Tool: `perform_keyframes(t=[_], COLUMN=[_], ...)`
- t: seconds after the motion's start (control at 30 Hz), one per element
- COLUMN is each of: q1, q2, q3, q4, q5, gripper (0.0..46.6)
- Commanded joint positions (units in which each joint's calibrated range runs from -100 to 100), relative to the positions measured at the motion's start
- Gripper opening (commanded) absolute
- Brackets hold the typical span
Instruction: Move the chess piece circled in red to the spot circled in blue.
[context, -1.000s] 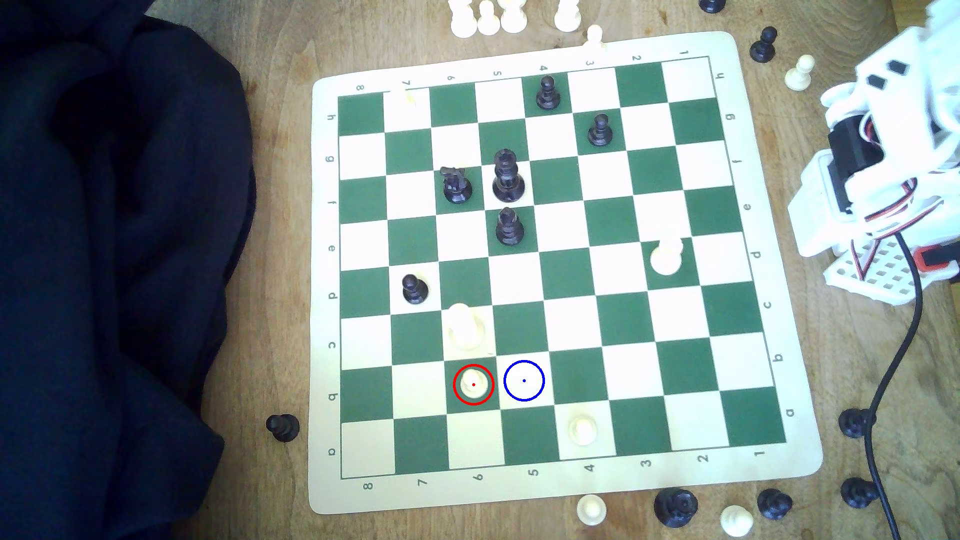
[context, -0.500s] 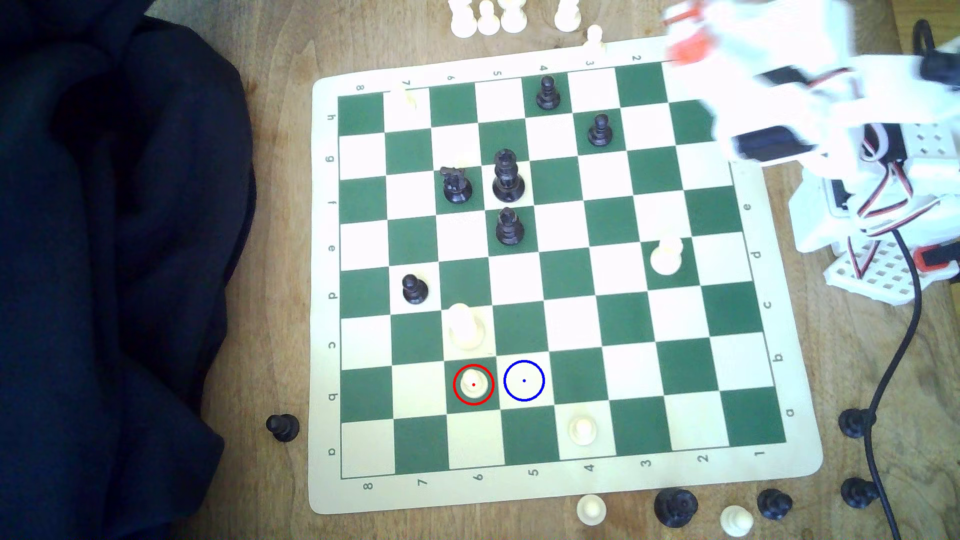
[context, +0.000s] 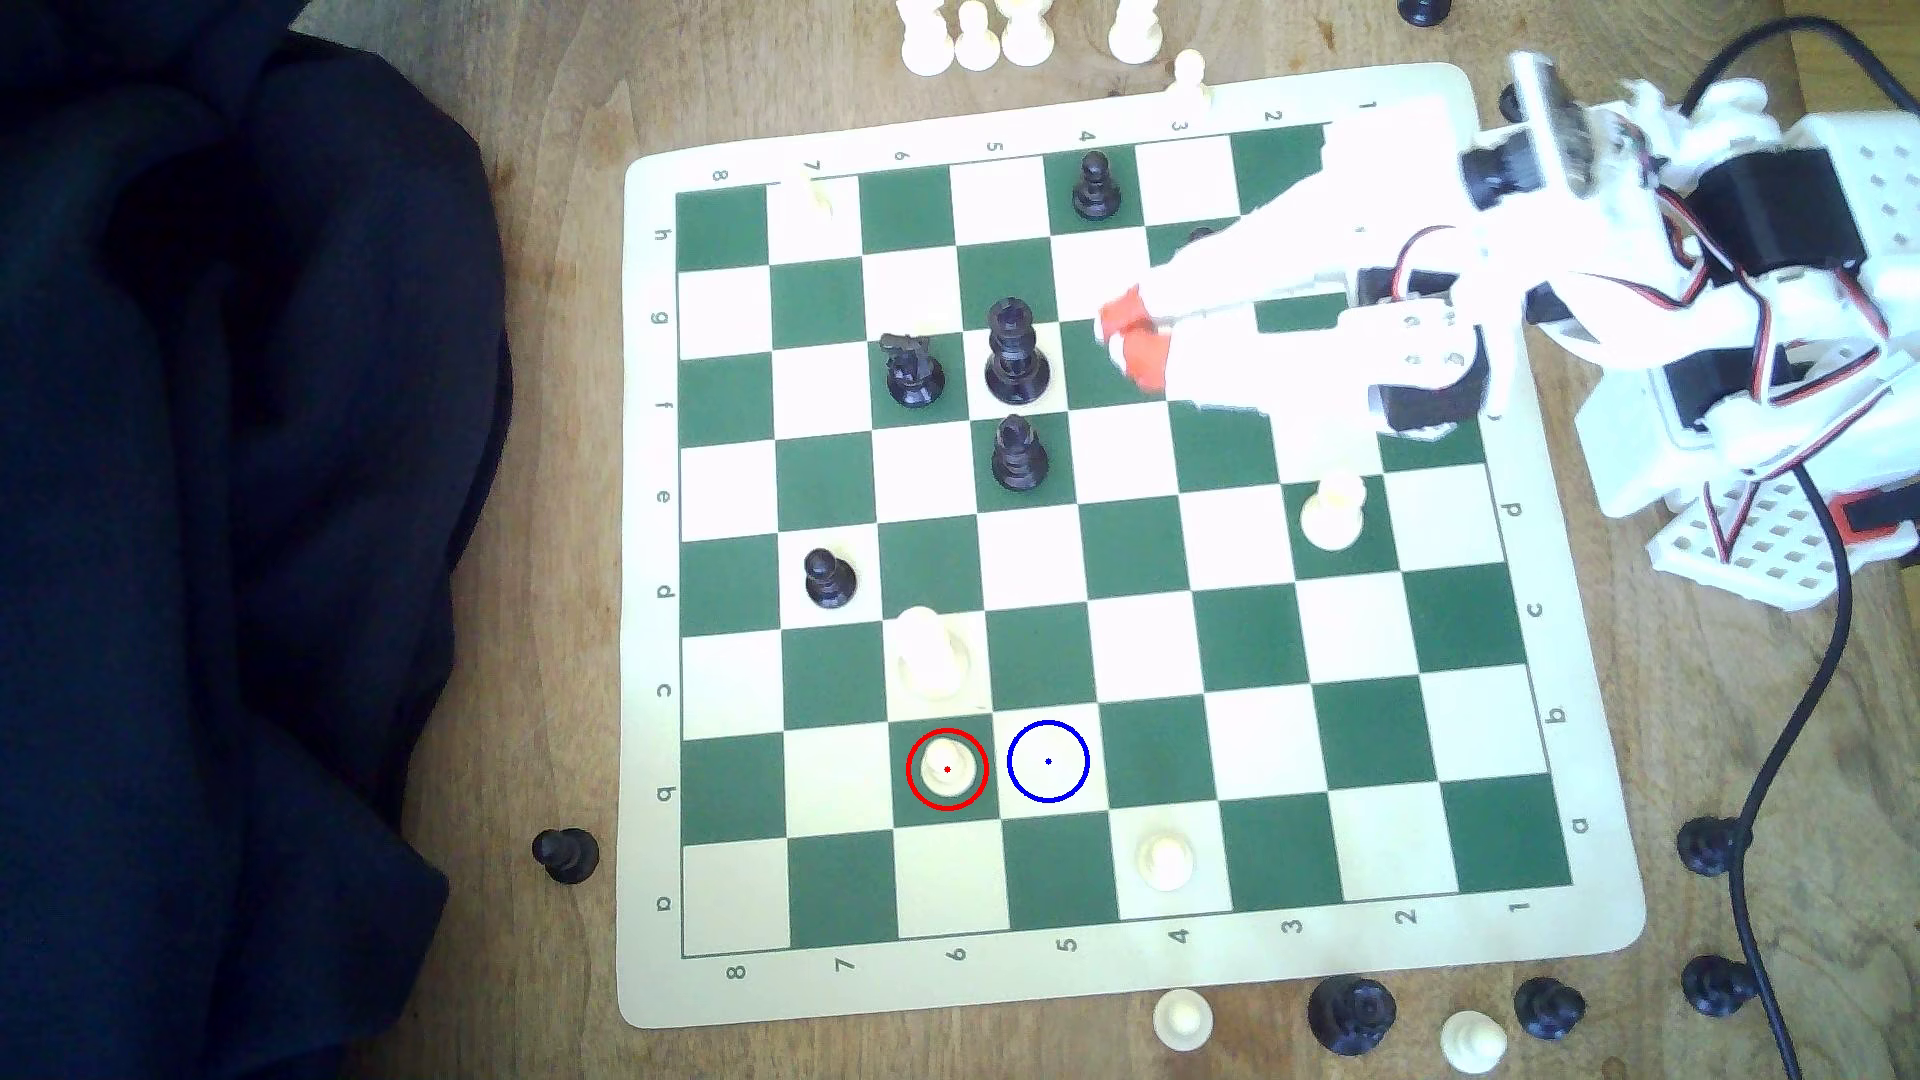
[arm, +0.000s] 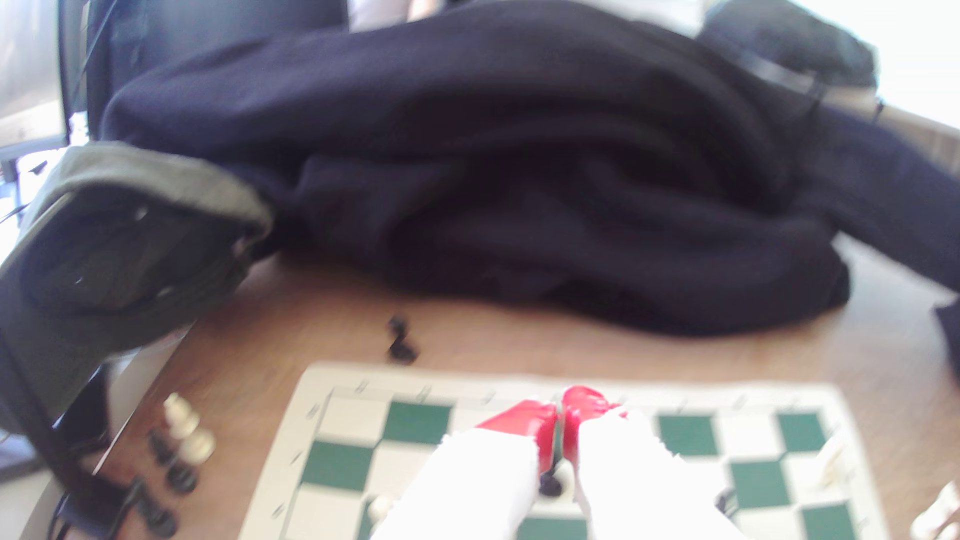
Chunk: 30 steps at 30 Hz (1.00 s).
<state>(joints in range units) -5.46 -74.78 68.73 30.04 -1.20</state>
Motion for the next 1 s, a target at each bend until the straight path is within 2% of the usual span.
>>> perform_keyframes(t=[0.0,0.1,0.37,0.4,0.43,0.53,0.7,0.97], q1=[-3.8,-5.7,-10.8,-11.3,-11.9,-12.7,-13.0,-11.6], q2=[11.2,16.3,32.3,34.3,36.2,38.3,45.3,57.7], q3=[-15.1,-19.3,-26.8,-28.0,-28.7,-27.1,-27.5,-32.0], q4=[9.0,12.4,15.5,15.4,13.6,9.3,5.3,-1.0], q5=[-5.5,-8.0,-8.7,-9.4,-10.7,-10.9,-10.4,-10.5], gripper=[0.2,0.2,1.4,2.3,7.7,8.5,4.8,9.7])
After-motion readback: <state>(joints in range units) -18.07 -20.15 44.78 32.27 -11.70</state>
